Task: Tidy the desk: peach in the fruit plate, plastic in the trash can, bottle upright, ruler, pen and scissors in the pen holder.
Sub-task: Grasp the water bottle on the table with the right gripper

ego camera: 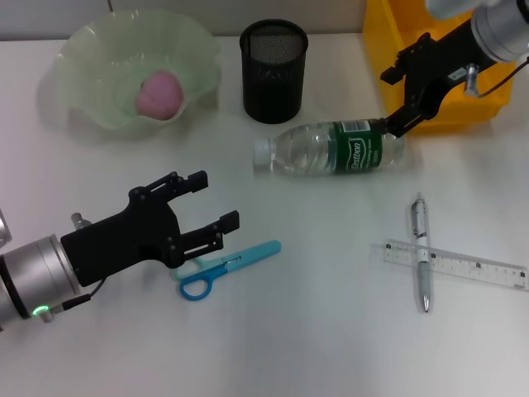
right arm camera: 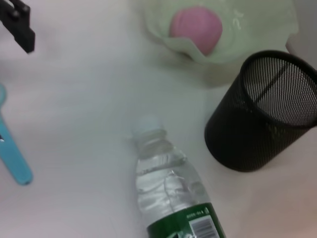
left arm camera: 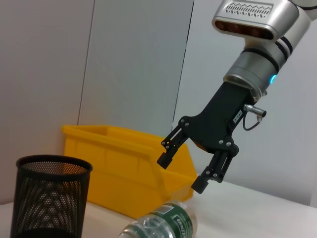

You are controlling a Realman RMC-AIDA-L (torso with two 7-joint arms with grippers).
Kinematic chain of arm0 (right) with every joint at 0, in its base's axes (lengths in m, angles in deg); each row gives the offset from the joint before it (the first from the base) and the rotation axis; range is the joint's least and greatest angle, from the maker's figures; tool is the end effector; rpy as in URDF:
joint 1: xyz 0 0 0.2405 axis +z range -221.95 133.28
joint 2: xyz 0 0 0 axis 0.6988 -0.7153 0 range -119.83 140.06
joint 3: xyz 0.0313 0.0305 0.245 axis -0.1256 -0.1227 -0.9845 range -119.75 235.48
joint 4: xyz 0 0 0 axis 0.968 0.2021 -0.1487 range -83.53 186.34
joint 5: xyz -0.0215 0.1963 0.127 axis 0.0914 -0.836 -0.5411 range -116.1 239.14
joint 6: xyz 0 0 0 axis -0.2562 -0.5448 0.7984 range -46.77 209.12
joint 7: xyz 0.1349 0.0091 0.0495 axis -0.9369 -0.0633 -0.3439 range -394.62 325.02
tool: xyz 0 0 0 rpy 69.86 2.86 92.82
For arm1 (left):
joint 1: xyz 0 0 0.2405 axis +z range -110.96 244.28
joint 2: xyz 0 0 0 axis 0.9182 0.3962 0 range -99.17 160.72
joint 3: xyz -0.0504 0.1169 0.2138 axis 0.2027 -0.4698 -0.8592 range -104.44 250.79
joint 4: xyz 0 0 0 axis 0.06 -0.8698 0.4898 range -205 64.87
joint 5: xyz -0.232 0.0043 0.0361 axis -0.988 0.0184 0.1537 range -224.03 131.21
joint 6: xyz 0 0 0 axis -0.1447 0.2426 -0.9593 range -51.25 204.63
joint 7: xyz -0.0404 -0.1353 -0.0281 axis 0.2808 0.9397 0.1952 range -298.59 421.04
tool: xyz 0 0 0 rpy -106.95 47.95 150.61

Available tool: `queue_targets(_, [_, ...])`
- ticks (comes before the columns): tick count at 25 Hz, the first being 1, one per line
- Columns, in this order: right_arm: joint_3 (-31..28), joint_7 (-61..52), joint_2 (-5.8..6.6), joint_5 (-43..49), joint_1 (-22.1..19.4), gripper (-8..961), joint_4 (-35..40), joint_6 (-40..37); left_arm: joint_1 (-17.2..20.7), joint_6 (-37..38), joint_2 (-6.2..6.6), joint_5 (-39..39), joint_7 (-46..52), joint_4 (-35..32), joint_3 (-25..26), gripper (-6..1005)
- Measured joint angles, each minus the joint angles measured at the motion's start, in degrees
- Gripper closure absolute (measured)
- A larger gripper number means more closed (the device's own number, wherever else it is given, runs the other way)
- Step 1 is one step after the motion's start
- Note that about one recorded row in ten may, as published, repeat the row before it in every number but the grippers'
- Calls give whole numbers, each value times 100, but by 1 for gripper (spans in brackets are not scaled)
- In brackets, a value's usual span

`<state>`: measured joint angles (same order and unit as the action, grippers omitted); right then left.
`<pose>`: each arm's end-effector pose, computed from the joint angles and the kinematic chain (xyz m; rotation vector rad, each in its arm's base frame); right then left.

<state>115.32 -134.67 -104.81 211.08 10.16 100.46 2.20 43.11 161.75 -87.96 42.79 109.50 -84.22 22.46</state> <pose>0.1585 0.4599 0.0273 -2.7845 0.1125 -0.4359 -0.3052 0.2849 -0.0568 -2.5192 -0.5156 -0.9335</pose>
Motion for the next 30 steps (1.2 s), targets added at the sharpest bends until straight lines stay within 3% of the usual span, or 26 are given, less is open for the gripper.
queue_targets(5, [165, 129, -57, 48, 21, 138, -277, 230, 0, -94, -8, 0, -8, 0, 0, 195])
queue_targets(12, [440, 408, -254, 70, 39, 138, -406, 543, -25, -94, -1, 0, 21, 0, 0, 195])
queue_targets(30, [995, 660, -405, 90, 256, 138, -1226, 1537, -48, -50, 18, 2, 63, -9, 0, 196])
